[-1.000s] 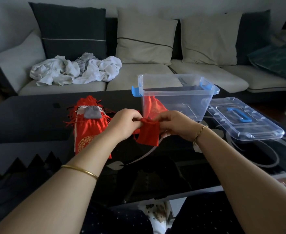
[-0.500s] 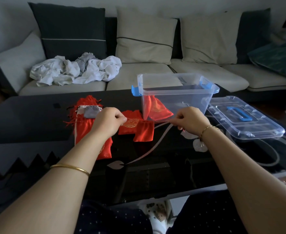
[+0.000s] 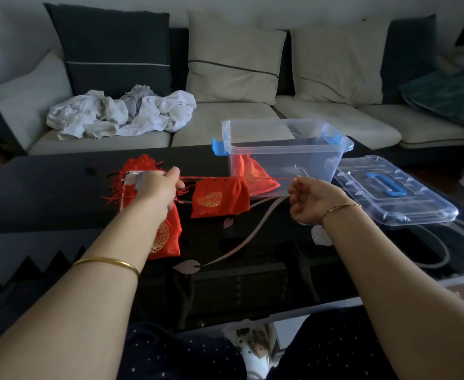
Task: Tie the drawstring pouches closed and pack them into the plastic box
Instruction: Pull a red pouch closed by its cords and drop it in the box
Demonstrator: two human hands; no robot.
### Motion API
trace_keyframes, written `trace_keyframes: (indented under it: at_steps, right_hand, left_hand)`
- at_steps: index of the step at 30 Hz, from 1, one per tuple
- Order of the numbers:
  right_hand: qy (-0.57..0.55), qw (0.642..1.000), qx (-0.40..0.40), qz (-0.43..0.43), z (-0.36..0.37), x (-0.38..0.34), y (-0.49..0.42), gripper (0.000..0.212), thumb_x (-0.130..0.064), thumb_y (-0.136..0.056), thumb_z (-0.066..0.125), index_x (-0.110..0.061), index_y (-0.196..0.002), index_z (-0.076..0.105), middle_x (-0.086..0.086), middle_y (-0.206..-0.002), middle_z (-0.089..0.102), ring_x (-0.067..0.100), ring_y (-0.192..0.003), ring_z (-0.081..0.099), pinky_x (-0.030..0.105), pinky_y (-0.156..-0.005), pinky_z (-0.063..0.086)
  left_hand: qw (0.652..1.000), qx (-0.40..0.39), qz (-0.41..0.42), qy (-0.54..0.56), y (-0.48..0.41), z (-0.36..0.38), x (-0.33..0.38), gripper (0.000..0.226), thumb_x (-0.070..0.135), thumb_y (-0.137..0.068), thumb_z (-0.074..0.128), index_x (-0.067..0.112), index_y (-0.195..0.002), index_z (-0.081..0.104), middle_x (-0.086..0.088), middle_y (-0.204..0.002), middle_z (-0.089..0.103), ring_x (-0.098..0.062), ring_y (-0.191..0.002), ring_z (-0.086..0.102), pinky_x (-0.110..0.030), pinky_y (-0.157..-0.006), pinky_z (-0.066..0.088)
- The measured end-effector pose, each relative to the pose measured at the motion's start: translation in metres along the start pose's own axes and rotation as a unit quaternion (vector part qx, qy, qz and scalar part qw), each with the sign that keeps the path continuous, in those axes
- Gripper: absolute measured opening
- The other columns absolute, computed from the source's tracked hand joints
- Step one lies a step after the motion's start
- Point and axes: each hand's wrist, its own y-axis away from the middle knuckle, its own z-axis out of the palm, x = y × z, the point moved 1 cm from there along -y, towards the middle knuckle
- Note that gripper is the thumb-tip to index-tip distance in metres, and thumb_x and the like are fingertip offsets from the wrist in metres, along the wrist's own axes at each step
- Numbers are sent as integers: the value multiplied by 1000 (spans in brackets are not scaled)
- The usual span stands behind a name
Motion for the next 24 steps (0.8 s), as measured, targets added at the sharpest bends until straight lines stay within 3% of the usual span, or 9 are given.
trace_keyframes:
  at_steps: [3, 6, 8, 10, 14, 18, 21, 24]
  right_hand:
    - [-48, 998, 42, 8, 0, 2, -6, 36, -24, -94, 49, -19, -58, 52, -8, -57, 50, 5, -52, 37, 18, -51, 25]
    - [19, 996, 54, -66, 2, 1, -8, 32, -24, -92, 48, -20, -61, 53, -6, -51, 52, 6, -49, 38, 16, -42, 26]
    - [78, 983, 58, -154, 6, -4, -1, 28, -23, -91, 52, -18, -63, 55, -3, -60, 55, 7, -50, 42, 16, -39, 28]
    - [124, 960, 47, -248, 15, -7, 10, 27, -24, -91, 56, -16, -66, 59, -1, -66, 59, 8, -55, 48, 18, -46, 33]
    - [220, 901, -15, -374, 46, -9, 35, 31, -25, -90, 57, -18, -61, 65, -5, -64, 62, 7, -60, 51, 21, -56, 39]
    - [293, 858, -66, -417, 66, -2, 51, 32, -25, -91, 56, -18, -61, 65, -7, -64, 62, -1, -56, 53, 14, -57, 42]
    - [300, 859, -88, -405, 71, 2, 55, 33, -28, -94, 53, -15, -66, 65, -3, -65, 61, 6, -59, 55, 23, -61, 46]
    - [252, 903, -85, -339, 67, 3, 52, 41, -36, -98, 41, -14, -72, 63, 0, -69, 62, 11, -62, 57, 26, -61, 46]
  left_hand:
    - [964, -20, -141, 224, 1, 3, 7, 32, 29, -94, 56, 12, -67, 52, 7, -38, 35, -6, -32, 25, -19, -43, 25]
    - [948, -44, -107, 297, 6, 9, 17, 33, 33, -95, 53, 16, -67, 51, 6, -58, 48, -5, -50, 43, -20, -53, 37]
    - [944, -98, -47, 311, 12, 12, 22, 36, 35, -97, 48, 18, -65, 49, 5, -82, 64, -6, -79, 59, -23, -70, 44]
    - [937, -174, -1, 304, 22, 17, 28, 38, 36, -99, 41, 19, -66, 49, 6, -88, 70, -7, -89, 64, -26, -77, 44]
    - [939, -266, 31, 217, 37, 29, 32, 24, 26, -96, 49, 12, -85, 65, 6, -63, 66, -4, -55, 60, -21, -63, 42]
    - [943, -306, 96, 93, 40, 36, 25, 15, 12, -85, 66, 7, -98, 69, 4, -65, 64, -3, -52, 54, -20, -61, 40]
    - [942, -307, 133, 39, 41, 39, 25, 7, 15, -84, 67, 9, -86, 69, 9, -50, 60, -1, -48, 52, -19, -56, 38]
    - [945, -299, 121, 49, 40, 42, 24, 12, 20, -84, 67, 8, -83, 69, 9, -52, 58, -6, -51, 47, -20, -55, 40]
